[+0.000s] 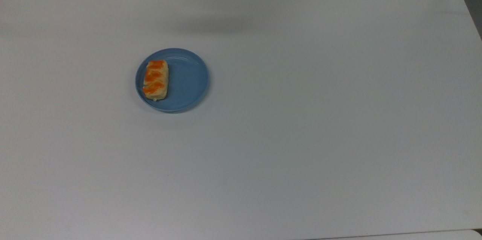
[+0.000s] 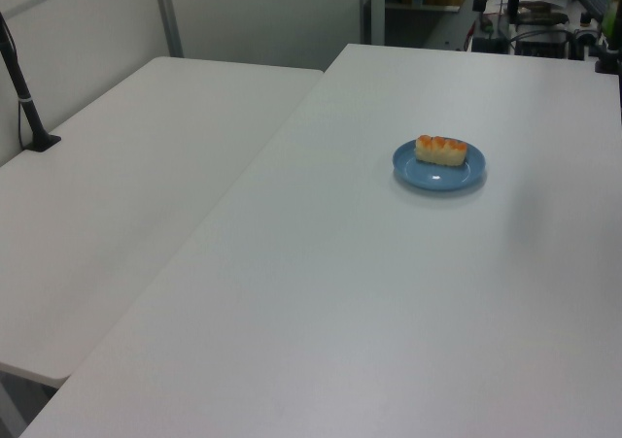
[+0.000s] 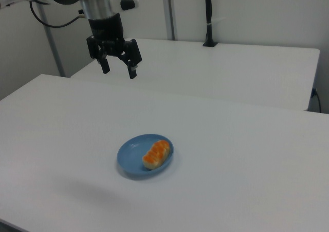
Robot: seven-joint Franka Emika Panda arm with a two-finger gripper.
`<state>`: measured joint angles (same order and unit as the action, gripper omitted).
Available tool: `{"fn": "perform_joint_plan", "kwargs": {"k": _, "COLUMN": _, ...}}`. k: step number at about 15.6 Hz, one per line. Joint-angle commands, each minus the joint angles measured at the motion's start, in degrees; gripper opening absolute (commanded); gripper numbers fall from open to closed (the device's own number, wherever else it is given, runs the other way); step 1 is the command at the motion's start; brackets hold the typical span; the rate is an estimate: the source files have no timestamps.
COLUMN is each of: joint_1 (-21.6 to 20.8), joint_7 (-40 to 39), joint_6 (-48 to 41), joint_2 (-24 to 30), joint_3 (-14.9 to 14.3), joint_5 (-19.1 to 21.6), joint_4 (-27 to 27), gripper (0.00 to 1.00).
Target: Put the bread on the table
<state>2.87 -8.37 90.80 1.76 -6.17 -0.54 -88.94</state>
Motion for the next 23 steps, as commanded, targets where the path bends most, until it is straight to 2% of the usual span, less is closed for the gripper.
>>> {"fn": "perform_joint_plan", "kwargs": {"k": 1, "joint_1": -0.9, "joint_7": 1.3, "joint_6": 1.0, "joint_2": 0.3, "joint_3": -0.3, "joint_5": 0.0, "joint_4": -1.1, "gripper": 1.0}}
{"fn": "perform_joint_plan", "kwargs": {"k": 23, "joint_1": -1.0, "joint_7": 0.6, "joint_6": 0.9, "joint_2": 0.2, "joint_3": -0.3, "joint_5": -0.8, "joint_4": -1.9, "gripper": 1.0}}
